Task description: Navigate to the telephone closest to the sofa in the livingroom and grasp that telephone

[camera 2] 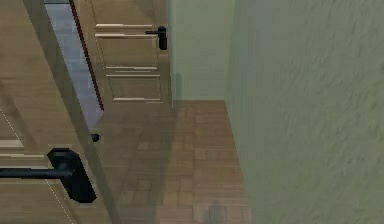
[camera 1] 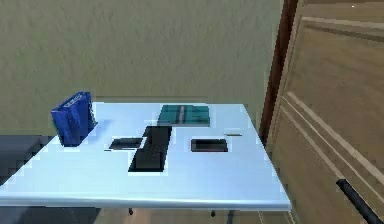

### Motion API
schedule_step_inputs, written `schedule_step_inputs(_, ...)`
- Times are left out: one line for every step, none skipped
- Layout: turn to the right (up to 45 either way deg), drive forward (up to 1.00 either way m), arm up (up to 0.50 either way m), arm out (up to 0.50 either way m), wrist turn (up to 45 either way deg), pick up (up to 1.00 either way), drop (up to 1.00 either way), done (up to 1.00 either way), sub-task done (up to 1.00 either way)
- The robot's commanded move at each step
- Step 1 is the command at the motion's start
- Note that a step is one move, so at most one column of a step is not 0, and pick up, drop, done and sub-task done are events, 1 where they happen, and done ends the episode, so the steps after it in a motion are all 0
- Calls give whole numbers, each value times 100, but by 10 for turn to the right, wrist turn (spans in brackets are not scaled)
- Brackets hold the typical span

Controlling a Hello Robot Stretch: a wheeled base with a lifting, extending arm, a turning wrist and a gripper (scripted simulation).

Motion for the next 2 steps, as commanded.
schedule_step_inputs(0,15,0,0,0,0,0,0,0)
schedule_step_inputs(-450,0,0,0,0,0,0,0,0)
